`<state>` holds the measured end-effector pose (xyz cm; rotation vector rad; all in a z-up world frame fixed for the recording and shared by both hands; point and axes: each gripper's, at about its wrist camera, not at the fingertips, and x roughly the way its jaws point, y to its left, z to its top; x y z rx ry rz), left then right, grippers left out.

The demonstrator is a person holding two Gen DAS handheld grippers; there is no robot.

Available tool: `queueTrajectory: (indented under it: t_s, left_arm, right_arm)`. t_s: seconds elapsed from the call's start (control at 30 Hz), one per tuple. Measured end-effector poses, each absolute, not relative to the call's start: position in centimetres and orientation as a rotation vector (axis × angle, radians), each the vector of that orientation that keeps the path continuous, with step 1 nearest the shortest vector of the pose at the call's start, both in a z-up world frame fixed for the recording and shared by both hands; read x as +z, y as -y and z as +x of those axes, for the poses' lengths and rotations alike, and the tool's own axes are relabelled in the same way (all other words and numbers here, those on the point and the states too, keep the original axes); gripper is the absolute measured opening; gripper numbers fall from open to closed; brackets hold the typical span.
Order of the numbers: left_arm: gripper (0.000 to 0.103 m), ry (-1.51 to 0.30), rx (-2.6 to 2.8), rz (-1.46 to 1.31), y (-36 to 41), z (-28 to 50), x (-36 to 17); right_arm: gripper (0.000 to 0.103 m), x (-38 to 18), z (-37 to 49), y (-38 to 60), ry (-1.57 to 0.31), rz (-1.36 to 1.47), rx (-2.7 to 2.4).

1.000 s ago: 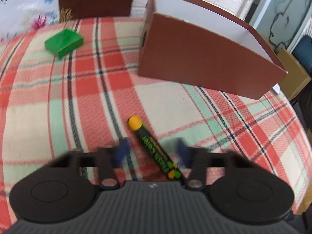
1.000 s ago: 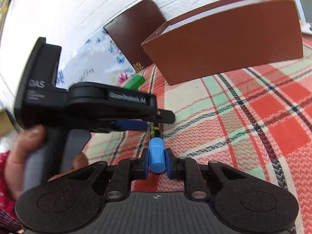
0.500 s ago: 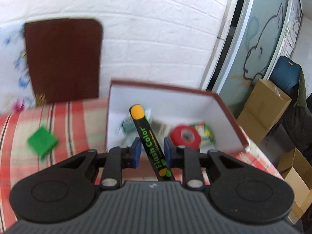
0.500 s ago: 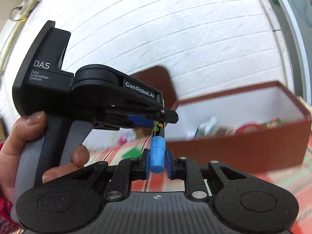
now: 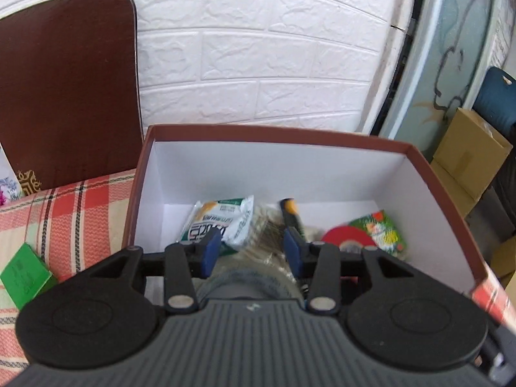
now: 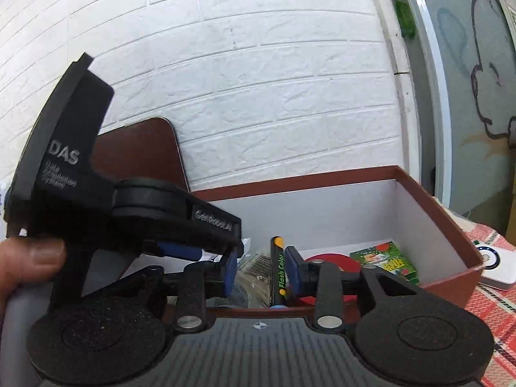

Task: Organize objects
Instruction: 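Carry the marker into the brown box and release it with the left gripper, then move the right gripper over the table to the green block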

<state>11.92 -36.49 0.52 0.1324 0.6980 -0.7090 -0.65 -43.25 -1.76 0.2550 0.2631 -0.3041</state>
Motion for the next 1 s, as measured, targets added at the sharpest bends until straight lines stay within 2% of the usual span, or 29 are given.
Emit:
queueTrajectory:
  t_s: [0.33,0.43,0.53,0.67,0.8,1.0]
  left_arm:
    - [0.047,-0.604,-0.676,0.192,32.4,6.1,2.2]
    - [0.049,-0.586,-0.665,0.191,30.4,4.4,2.1]
    - [0.055,-0.517,-0.625,0.235,28.3,2.3,1.9]
    - [0.055,-0.586,-0.572,0.242,25.6,2.1,0.1]
    - [0.055,-0.668,-0.472,0.247,22.8,3.5,-2.8]
    - [0.055,-0.744,-0.326,0.238,18.4,6.5,-6.4]
  right_arm:
    - [0.040,-2.2,-5.9,39.1,-0.182,0.167,-0.353]
    - [0.041,-2.8,-7.6,38.2,-0.218,0.170,-0.330]
    - [0.041,-4.4,-7.4,37.2,-0.317,0.210,-0.289]
    - [0.041,-6.9,-6.9,35.4,-0.470,0.251,-0.187]
    - [0.042,-7.7,-5.9,32.8,-0.558,0.159,-0.107]
    - [0.054,-8.3,-4.7,30.5,-0.601,0.062,-0.080]
